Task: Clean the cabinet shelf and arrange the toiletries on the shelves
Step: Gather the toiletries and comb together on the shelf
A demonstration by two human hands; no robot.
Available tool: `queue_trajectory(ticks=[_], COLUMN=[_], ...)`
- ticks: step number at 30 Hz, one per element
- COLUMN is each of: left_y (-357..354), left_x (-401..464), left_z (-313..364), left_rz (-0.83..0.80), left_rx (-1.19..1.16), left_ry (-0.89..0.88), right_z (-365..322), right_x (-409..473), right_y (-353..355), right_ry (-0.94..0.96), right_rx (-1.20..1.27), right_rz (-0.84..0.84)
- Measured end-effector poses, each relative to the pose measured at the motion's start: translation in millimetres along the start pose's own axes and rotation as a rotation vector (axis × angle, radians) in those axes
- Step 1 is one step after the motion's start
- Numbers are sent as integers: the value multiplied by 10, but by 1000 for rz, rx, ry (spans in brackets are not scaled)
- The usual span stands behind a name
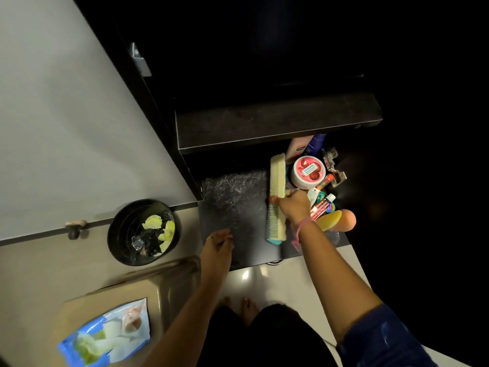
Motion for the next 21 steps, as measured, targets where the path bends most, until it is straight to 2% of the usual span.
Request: queue_trajectory(ticks=[3, 7, 13, 18, 21], left_y=[79, 139, 295, 255, 259], left_x=[-13, -16, 6, 11, 27], left_z=[-2, -26, -170, -228, -271], left_rz=[-34, -144, -116, -84, -10], left_rx=[-22, -31, -5, -2, -20], left_ry=[37, 76, 105, 126, 139], right_z=[64, 177, 309, 252, 191], right_x=[-352, -741, -859, -865, -873], right_y=[-341, -821, -1055, -1014, -1018], right_ry=[-40, -42, -34, 103, 211], right_rx=[272, 293, 175, 4, -58], right_rz=[-229, -430, -379, -293, -288])
Point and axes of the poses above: each hand's wrist, its own x-axis towards the middle knuckle, its own y-axis out of the back of the hand, z = x × y, the point moved 5 cm from there along x, towards the middle knuckle, and after that the axes turned 1 degree about -z, right-handed, at the moved point
